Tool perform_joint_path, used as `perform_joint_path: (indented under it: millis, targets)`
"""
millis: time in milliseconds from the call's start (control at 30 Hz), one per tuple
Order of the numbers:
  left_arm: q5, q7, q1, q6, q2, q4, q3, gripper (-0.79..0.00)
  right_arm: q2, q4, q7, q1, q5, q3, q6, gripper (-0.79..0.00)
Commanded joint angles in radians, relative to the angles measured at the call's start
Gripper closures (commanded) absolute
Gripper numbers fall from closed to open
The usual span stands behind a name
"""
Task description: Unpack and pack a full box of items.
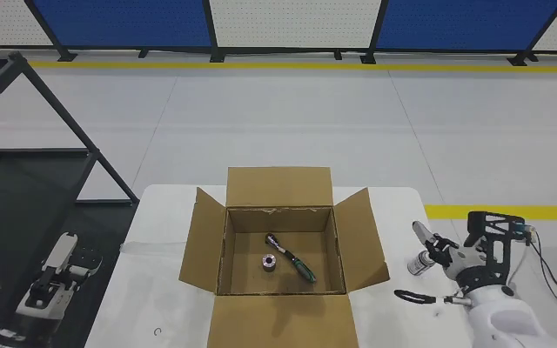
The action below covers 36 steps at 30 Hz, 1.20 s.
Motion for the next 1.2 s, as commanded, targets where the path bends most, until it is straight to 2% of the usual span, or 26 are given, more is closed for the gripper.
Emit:
perform_joint_path:
  millis: [0, 100, 233, 367, 500, 533, 967, 1033, 1167]
  targets:
    - [0.0, -0.019, 0.009, -0.014, 0.001, 0.003, -0.013, -0.785, 0.001, 0.008, -0.001, 0.029, 0.019, -0.053, -0.07, -0.785]
    - [-0.011, -0.039, 0.025, -0.032, 0.001, 0.0, -0.021, -0.785, 0.001, 0.008, 0.043, 0.071, -0.015, -0.171, -0.115, -0.785]
    - [-0.025, -0.041, 0.043, -0.049, 0.0, -0.007, -0.024, -0.785, -0.006, 0.011, 0.148, 0.127, -0.086, -0.351, -0.101, -0.785]
    - [-0.041, -0.034, 0.059, -0.059, -0.002, -0.017, -0.023, -0.785, -0.024, 0.124, 0.212, 0.215, -0.153, -0.52, -0.059, -0.785]
    - [-0.046, -0.032, 0.068, -0.061, -0.003, -0.021, -0.023, -0.785, -0.052, 0.283, 0.262, 0.33, -0.177, -0.637, 0.026, -0.785]
    - [-0.046, -0.032, 0.068, -0.061, -0.003, -0.021, -0.023, -0.785, -0.058, 0.31, 0.272, 0.356, -0.177, -0.651, 0.042, -0.785]
    - [-0.046, -0.032, 0.068, -0.061, -0.003, -0.021, -0.023, -0.785, -0.058, 0.315, 0.268, 0.353, -0.173, -0.655, 0.036, -0.785]
    - [-0.047, -0.035, 0.067, -0.061, -0.003, -0.023, -0.019, -0.785, -0.065, 0.36, 0.238, 0.367, -0.136, -0.686, -0.005, -0.785]
    - [-0.034, -0.066, 0.061, -0.065, 0.001, -0.037, -0.008, -0.785, -0.102, 0.544, 0.223, 0.508, -0.058, -0.776, -0.016, -0.785]
